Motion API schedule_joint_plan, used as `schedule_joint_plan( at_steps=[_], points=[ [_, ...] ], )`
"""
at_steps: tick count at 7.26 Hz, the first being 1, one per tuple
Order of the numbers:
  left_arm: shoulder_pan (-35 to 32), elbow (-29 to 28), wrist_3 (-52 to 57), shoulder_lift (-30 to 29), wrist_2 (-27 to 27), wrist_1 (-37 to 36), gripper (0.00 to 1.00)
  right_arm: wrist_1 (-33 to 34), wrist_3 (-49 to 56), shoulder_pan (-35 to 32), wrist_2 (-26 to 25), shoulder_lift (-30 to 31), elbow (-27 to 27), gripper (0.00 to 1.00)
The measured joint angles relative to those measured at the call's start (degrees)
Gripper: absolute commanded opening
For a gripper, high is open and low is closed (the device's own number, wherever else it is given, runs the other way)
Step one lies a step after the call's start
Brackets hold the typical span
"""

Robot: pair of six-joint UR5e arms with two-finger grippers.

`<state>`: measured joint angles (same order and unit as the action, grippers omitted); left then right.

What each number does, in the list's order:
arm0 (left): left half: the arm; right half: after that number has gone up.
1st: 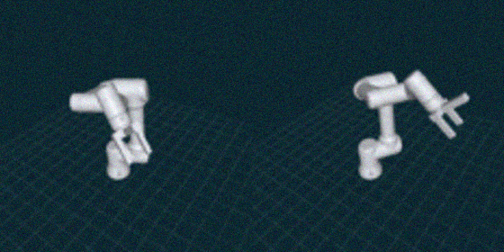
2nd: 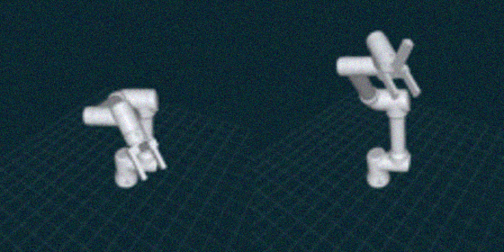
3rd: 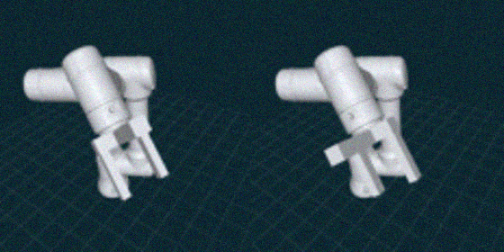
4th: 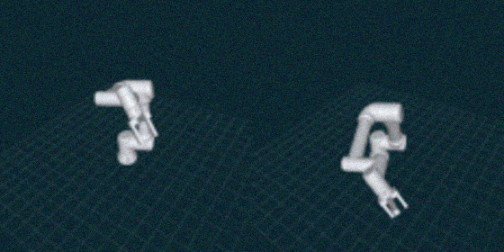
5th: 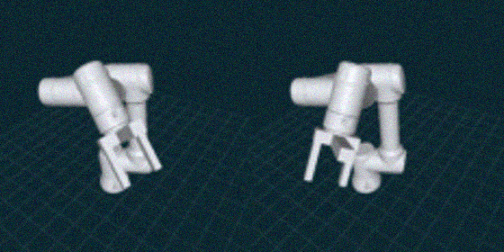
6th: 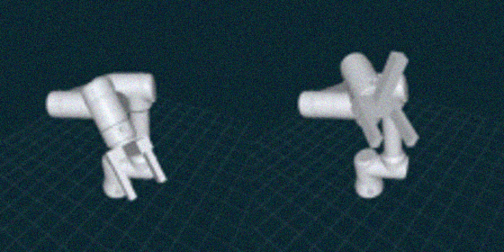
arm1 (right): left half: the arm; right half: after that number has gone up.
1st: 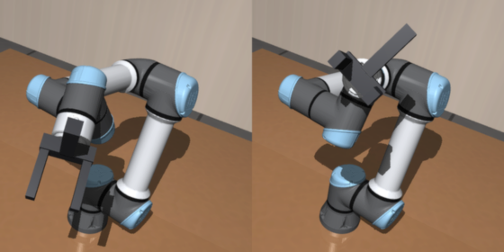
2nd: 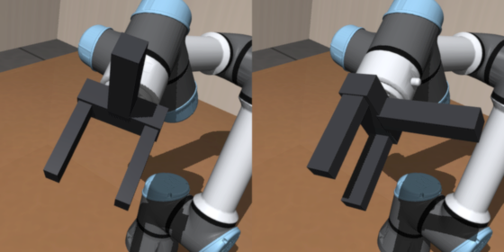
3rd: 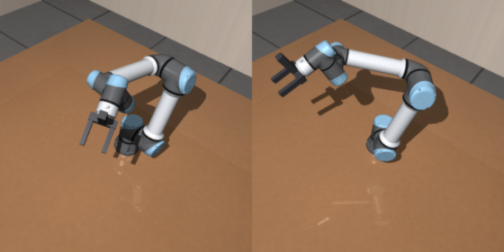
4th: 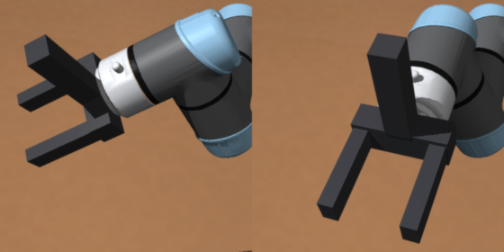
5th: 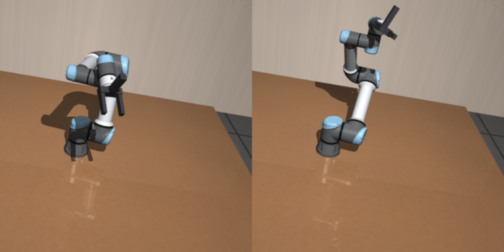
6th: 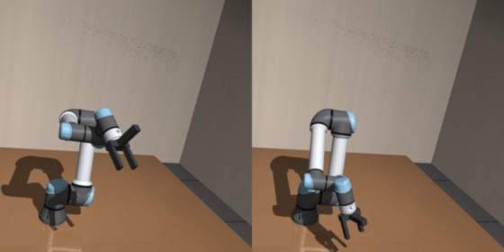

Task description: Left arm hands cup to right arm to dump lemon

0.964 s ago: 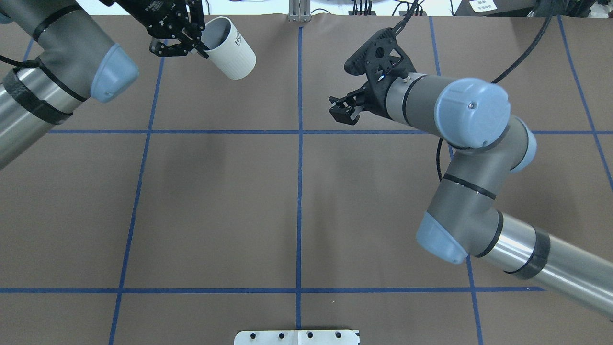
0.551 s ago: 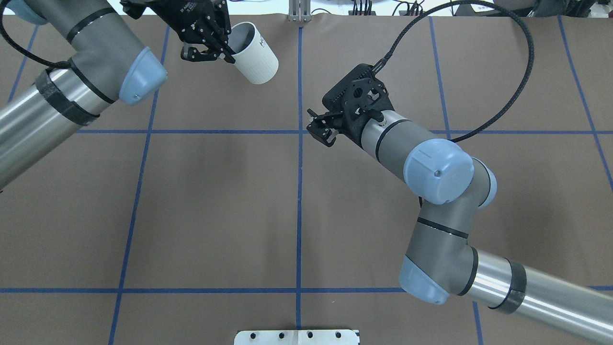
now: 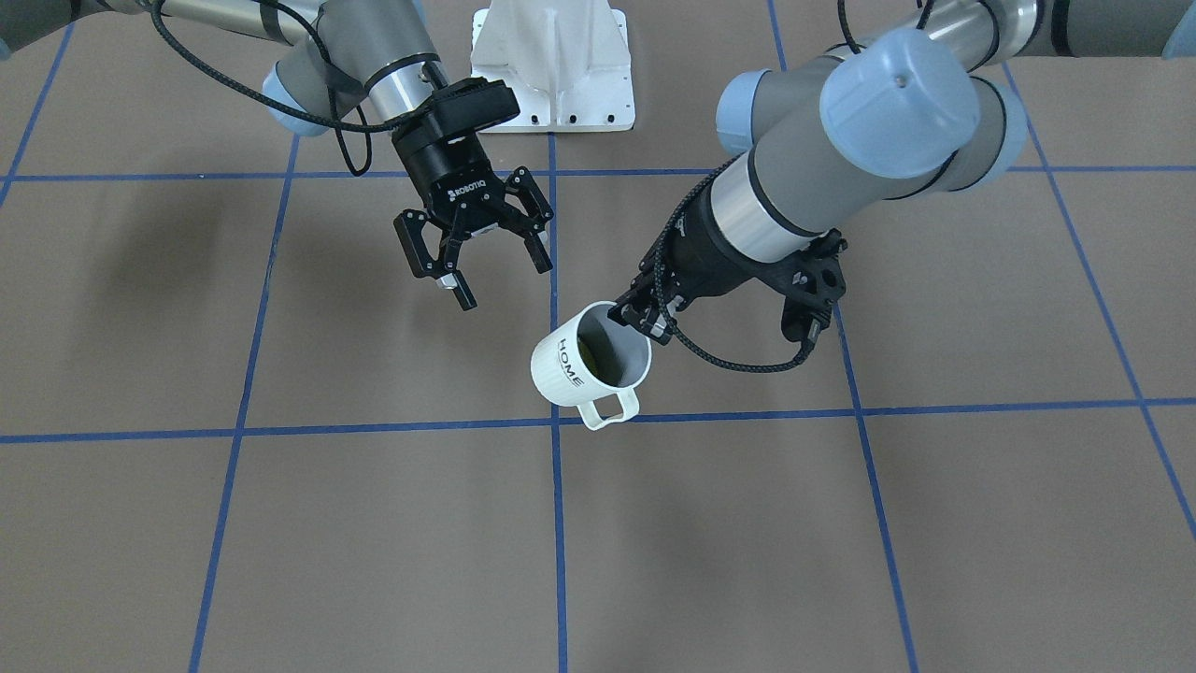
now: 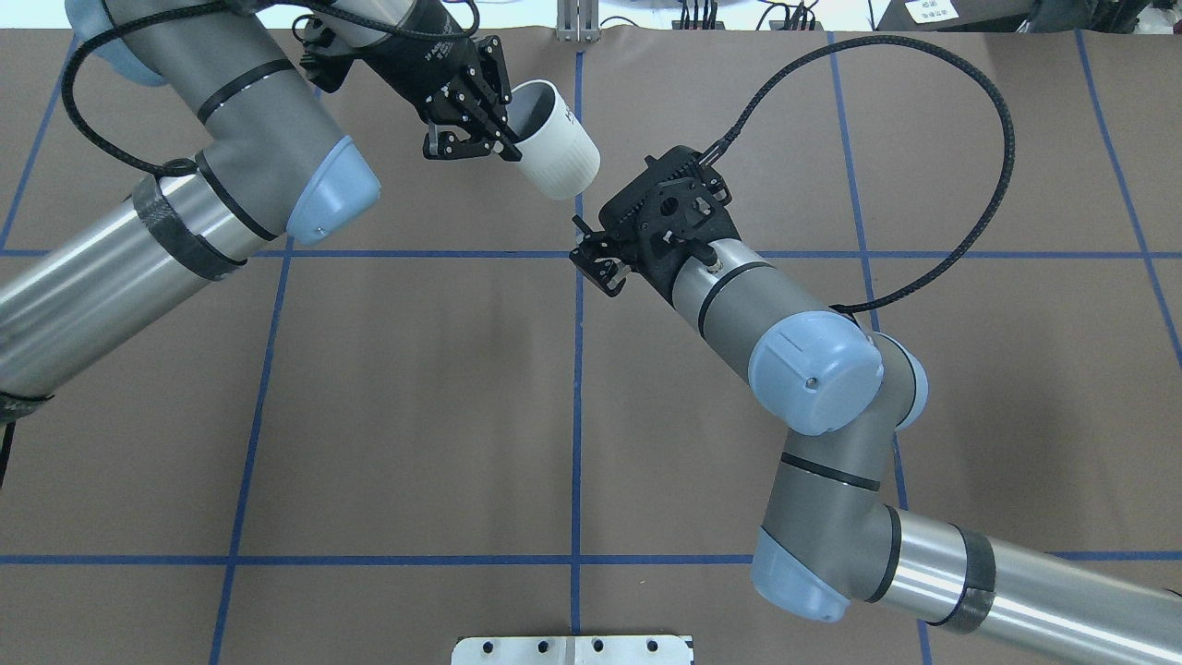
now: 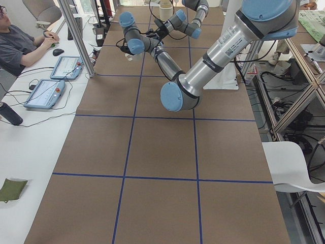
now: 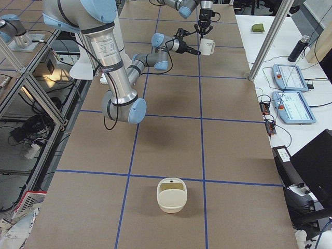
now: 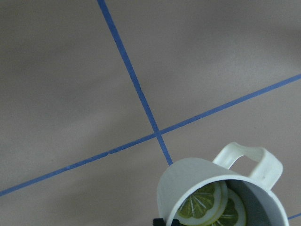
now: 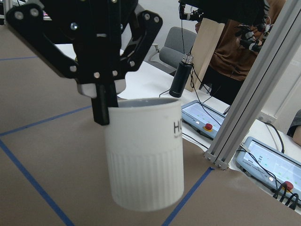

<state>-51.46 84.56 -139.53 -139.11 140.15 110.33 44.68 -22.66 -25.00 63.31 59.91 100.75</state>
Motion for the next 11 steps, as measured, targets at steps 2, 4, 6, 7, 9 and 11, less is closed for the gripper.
schedule_joint_plan(
  at_steps=[2, 4, 6, 7, 9, 11],
  points=[
    [1.93, 1.67, -5.01, -0.31, 0.03, 2.43, 0.00, -0.08, 0.00, 0.16, -0.76, 0.04, -0.02, 0.99],
    [3.49, 3.56, -7.44, -0.42, 0.02, 2.65, 0.00, -0.04, 0.26, 0.21, -1.07, 0.19, -0.03, 0.99],
    [4.39, 4.90, -8.54, -0.42, -0.05, 2.50, 0.00, 0.03, 0.47, 0.22, -1.38, 0.36, -0.03, 0.99],
    [4.63, 5.27, -9.08, -0.44, -0.05, 2.53, 0.00, 0.05, 0.50, 0.22, -1.53, 0.42, -0.03, 0.99],
    [4.82, 5.73, -9.47, -0.45, 0.00, 2.58, 0.00, 0.05, 0.51, 0.21, -1.60, 0.49, -0.04, 0.95],
    [4.87, 5.99, -9.52, -0.46, 0.03, 2.63, 0.00, 0.03, 0.66, 0.21, -1.51, 0.40, -0.09, 0.47]
  ],
)
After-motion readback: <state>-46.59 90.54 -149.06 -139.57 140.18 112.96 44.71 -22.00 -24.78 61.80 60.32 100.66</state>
